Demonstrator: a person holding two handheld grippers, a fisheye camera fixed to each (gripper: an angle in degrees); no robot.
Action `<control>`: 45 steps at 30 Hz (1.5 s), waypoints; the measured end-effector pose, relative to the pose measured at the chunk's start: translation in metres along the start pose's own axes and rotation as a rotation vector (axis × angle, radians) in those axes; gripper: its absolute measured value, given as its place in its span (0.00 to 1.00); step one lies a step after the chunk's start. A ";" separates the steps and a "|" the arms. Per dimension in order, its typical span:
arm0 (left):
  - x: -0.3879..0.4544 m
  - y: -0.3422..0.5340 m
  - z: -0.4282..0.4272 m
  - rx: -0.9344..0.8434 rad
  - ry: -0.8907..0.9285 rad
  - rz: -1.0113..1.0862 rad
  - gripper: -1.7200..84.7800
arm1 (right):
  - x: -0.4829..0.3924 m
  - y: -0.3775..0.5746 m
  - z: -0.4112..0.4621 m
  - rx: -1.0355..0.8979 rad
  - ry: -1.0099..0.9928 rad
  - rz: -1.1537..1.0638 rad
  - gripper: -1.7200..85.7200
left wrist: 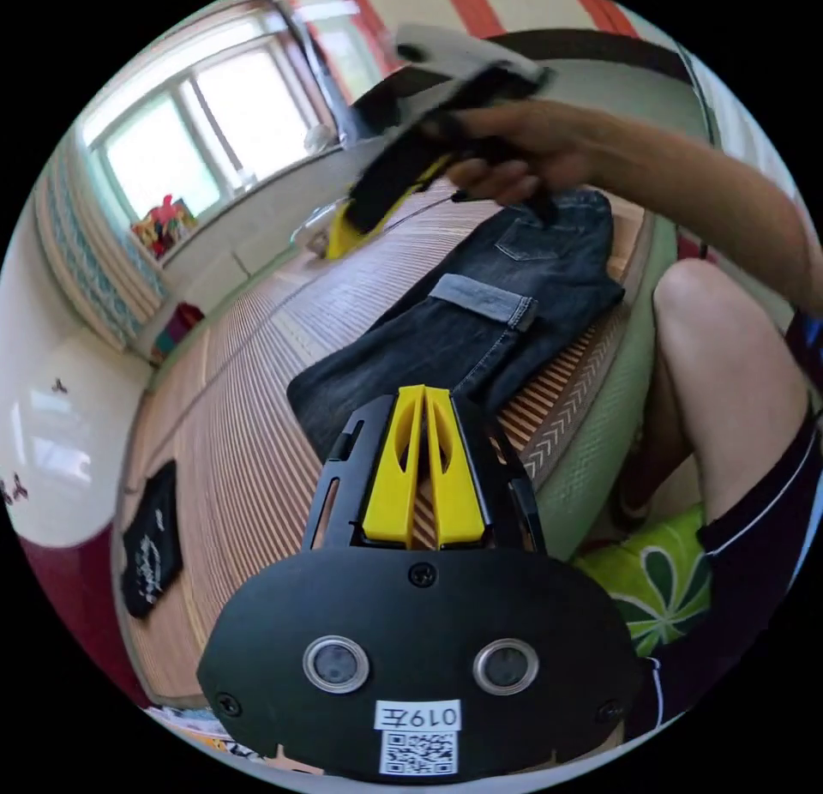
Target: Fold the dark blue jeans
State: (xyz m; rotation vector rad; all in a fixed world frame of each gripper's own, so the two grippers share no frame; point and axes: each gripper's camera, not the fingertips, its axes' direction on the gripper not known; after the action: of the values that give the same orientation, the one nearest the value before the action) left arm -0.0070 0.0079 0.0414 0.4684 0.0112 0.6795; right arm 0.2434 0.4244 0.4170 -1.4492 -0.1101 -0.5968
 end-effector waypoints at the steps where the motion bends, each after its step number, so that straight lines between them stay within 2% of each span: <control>1: 0.014 -0.005 0.003 0.011 -0.026 0.043 0.03 | 0.008 -0.025 0.024 -0.078 -0.018 -0.053 0.15; 6: 0.037 -0.018 0.024 -0.044 -0.025 0.089 0.03 | 0.059 -0.106 0.096 -0.261 -0.200 -0.146 0.17; 11: 0.034 -0.020 0.049 -0.111 0.128 0.033 0.03 | 0.127 -0.159 0.159 -0.410 -0.408 -0.171 0.16; 14: 0.035 -0.020 0.058 -0.115 0.150 0.028 0.03 | 0.169 -0.167 0.185 -0.459 -0.437 -0.146 0.15; 23: 0.020 -0.021 0.080 -0.121 0.267 -0.059 0.03 | 0.264 -0.173 0.235 -0.511 -0.684 -0.090 0.14; 29: 0.020 -0.022 0.088 -0.113 0.271 -0.057 0.03 | 0.293 -0.185 0.280 -0.597 -0.696 -0.091 0.14; 33: 0.023 -0.023 0.091 -0.108 0.249 -0.040 0.03 | 0.309 -0.200 0.296 -0.567 -0.729 -0.090 0.15; 45: 0.009 -0.026 0.107 -0.108 0.284 -0.056 0.03 | 0.331 -0.281 0.395 -0.624 -0.990 -0.117 0.14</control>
State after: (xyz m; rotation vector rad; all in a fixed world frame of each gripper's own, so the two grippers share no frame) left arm 0.0330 -0.0481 0.1279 0.2641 0.2537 0.6834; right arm 0.5109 0.6933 0.8645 -2.2539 -0.8474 0.0711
